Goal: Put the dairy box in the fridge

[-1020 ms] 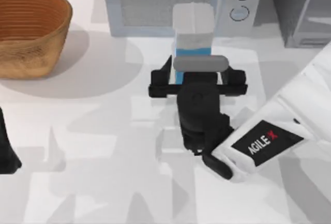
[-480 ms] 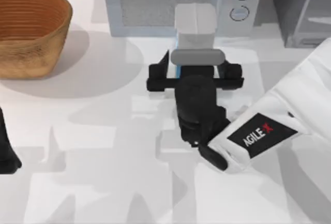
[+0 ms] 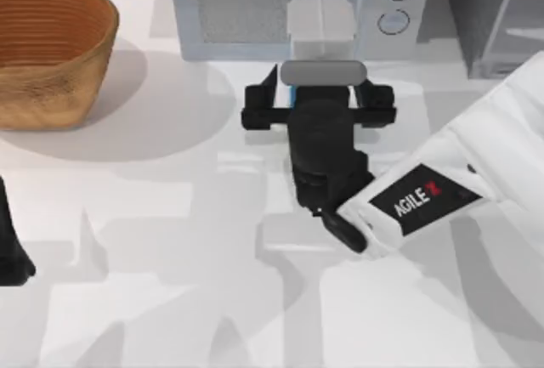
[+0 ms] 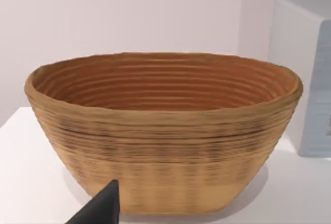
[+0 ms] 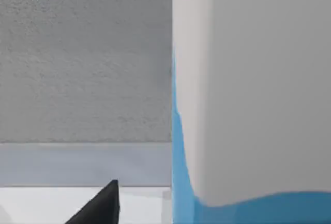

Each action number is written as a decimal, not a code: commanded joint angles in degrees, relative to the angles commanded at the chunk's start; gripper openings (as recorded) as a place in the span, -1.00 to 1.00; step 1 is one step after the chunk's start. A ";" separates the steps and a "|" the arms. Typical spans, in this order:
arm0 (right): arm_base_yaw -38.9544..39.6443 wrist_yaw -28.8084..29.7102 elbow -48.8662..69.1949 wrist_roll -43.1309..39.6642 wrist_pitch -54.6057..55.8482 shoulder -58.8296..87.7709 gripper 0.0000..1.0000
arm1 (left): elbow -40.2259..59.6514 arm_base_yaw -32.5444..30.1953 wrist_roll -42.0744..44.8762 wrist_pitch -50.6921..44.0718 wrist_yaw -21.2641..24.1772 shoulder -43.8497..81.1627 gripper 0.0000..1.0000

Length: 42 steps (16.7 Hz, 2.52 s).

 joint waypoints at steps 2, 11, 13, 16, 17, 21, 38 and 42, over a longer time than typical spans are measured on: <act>0.00 0.00 0.00 0.00 0.00 0.00 0.70 | 0.00 0.00 0.00 0.00 0.00 0.00 1.00; 0.00 0.00 0.00 0.00 0.00 0.00 -0.66 | 0.00 0.00 0.00 0.00 0.00 0.00 1.00; 0.00 0.00 0.00 0.00 0.00 0.00 -0.96 | 0.00 0.00 0.00 0.00 0.00 0.00 1.00; 0.00 0.00 0.00 0.00 0.00 0.00 -1.00 | 0.00 0.00 0.00 0.00 0.00 0.00 1.00; 0.00 0.00 0.00 0.00 0.00 0.00 -1.00 | 0.00 0.00 0.00 0.00 0.00 0.00 1.00; 0.00 0.00 0.00 0.00 0.00 0.00 -1.00 | 0.00 0.00 0.00 0.00 0.00 0.00 1.00; 0.13 -0.31 6.26 0.27 -27.95 -21.61 -1.00 | 0.00 0.00 0.00 0.00 0.00 0.00 1.00; -0.28 -1.24 4.83 0.15 -28.39 -22.94 -1.00 | 0.00 0.00 0.00 0.00 0.00 0.00 1.00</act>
